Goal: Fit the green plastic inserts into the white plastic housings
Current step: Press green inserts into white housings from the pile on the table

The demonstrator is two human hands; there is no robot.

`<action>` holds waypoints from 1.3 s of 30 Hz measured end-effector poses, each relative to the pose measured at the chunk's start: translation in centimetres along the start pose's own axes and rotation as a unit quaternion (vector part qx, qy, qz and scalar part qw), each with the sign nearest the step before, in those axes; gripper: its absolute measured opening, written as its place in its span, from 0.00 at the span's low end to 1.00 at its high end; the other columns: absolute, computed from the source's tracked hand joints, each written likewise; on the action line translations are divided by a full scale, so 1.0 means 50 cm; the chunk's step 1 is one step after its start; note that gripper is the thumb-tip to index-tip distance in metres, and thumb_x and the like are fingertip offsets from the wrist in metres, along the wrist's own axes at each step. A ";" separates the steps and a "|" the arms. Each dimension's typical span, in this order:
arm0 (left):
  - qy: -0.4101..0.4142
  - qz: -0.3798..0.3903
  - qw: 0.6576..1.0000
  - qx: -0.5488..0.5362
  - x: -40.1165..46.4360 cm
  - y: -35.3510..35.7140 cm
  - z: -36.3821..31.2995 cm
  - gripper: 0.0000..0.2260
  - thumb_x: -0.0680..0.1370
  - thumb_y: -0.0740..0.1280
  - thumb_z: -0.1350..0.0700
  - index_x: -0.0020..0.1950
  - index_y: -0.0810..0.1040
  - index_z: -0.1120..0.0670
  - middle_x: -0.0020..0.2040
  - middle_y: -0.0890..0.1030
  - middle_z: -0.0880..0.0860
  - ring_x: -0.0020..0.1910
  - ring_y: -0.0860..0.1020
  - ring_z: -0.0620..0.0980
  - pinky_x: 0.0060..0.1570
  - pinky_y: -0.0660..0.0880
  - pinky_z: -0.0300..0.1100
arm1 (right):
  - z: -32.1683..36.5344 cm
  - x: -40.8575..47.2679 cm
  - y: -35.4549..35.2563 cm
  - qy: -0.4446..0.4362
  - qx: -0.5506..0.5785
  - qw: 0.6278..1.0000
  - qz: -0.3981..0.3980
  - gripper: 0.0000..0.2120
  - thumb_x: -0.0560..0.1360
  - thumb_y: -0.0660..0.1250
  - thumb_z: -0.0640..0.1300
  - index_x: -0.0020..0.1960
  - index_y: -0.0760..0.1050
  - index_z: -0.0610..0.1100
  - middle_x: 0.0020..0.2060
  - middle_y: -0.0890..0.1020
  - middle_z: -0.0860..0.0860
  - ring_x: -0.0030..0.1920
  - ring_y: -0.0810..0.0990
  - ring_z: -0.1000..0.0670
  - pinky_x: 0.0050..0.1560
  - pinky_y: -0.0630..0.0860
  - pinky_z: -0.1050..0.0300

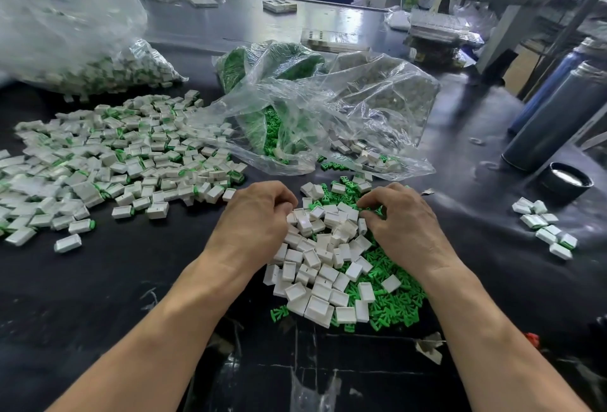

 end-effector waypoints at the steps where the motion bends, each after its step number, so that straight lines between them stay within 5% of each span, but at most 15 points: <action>1: 0.002 0.000 1.000 0.008 0.000 0.001 0.000 0.06 0.82 0.67 0.55 0.52 0.83 0.46 0.46 0.82 0.43 0.47 0.81 0.44 0.49 0.78 0.43 | 0.001 -0.001 0.000 -0.001 -0.001 1.000 0.000 0.09 0.80 0.71 0.48 0.60 0.83 0.54 0.55 0.80 0.53 0.60 0.75 0.49 0.66 0.72 0.50; 5: 0.020 0.006 0.999 0.031 -0.004 0.006 -0.002 0.05 0.82 0.68 0.53 0.54 0.83 0.45 0.49 0.80 0.43 0.49 0.79 0.45 0.53 0.78 0.45 | 0.004 -0.004 -0.006 0.002 0.018 1.000 -0.015 0.12 0.80 0.70 0.48 0.63 0.82 0.52 0.54 0.78 0.54 0.61 0.74 0.51 0.65 0.71 0.54; 8: 0.041 0.015 0.998 0.041 -0.009 0.008 -0.007 0.01 0.79 0.72 0.48 0.50 0.82 0.43 0.46 0.77 0.42 0.46 0.76 0.41 0.48 0.74 0.41 | 0.007 -0.006 -0.014 0.013 0.042 0.999 -0.030 0.08 0.80 0.71 0.51 0.57 0.83 0.52 0.51 0.78 0.54 0.57 0.76 0.51 0.63 0.74 0.52; 10: 0.040 0.031 0.998 0.046 -0.012 0.009 -0.008 0.07 0.75 0.75 0.42 0.49 0.81 0.41 0.45 0.76 0.42 0.45 0.75 0.38 0.47 0.73 0.40 | 0.009 -0.008 -0.015 0.022 0.067 0.997 -0.034 0.06 0.80 0.71 0.53 0.53 0.82 0.51 0.49 0.78 0.54 0.53 0.78 0.51 0.61 0.77 0.49; 16: 0.021 0.042 0.997 0.054 -0.014 0.010 -0.010 0.10 0.72 0.76 0.40 0.48 0.80 0.42 0.45 0.77 0.41 0.48 0.76 0.40 0.51 0.75 0.42 | 0.013 -0.017 -0.016 0.018 0.162 0.985 -0.065 0.15 0.81 0.66 0.59 0.47 0.81 0.49 0.42 0.82 0.52 0.46 0.80 0.48 0.49 0.78 0.48; 21: 0.049 0.018 0.996 -0.070 -0.015 0.006 -0.017 0.09 0.74 0.76 0.45 0.50 0.78 0.40 0.44 0.81 0.40 0.43 0.80 0.34 0.40 0.77 0.30 | 0.023 -0.027 -0.013 0.043 0.355 0.931 -0.078 0.13 0.80 0.68 0.57 0.46 0.84 0.50 0.32 0.82 0.55 0.30 0.76 0.56 0.32 0.73 0.59; 24: 0.051 0.025 0.982 -0.181 -0.017 0.008 -0.027 0.09 0.76 0.76 0.52 0.52 0.79 0.41 0.43 0.83 0.42 0.43 0.83 0.37 0.42 0.81 0.33 | 0.036 -0.032 -0.008 0.037 0.471 0.880 -0.046 0.11 0.80 0.70 0.51 0.47 0.85 0.44 0.33 0.82 0.51 0.28 0.75 0.53 0.25 0.72 0.60; 29: 0.037 0.066 0.941 -0.330 -0.023 0.014 -0.039 0.08 0.80 0.71 0.60 0.57 0.80 0.49 0.47 0.86 0.50 0.45 0.85 0.46 0.43 0.80 0.37 | 0.047 -0.032 0.001 0.042 0.564 0.824 0.021 0.07 0.75 0.74 0.42 0.50 0.86 0.41 0.37 0.84 0.46 0.34 0.79 0.50 0.31 0.78 0.59; 33: 0.021 0.089 0.916 -0.391 -0.022 0.019 -0.040 0.09 0.82 0.67 0.65 0.59 0.80 0.53 0.49 0.87 0.52 0.45 0.85 0.49 0.44 0.81 0.40 | 0.051 -0.032 0.010 0.020 0.554 0.832 0.018 0.08 0.76 0.72 0.32 0.51 0.85 0.42 0.36 0.84 0.47 0.35 0.80 0.50 0.35 0.81 0.57; 39: 0.026 0.094 0.905 -0.415 -0.026 0.030 -0.043 0.08 0.83 0.66 0.62 0.60 0.79 0.54 0.49 0.87 0.52 0.44 0.85 0.49 0.41 0.79 0.37 | 0.053 -0.034 0.012 0.000 0.536 0.844 0.005 0.10 0.77 0.72 0.32 0.50 0.86 0.46 0.38 0.86 0.48 0.35 0.82 0.49 0.39 0.83 0.55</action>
Point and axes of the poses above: each hand's wrist, its own x-axis towards the middle knuckle, its own y-axis out of the palm, z = x × y, the point moved 1 cm from there along x, towards the middle knuckle
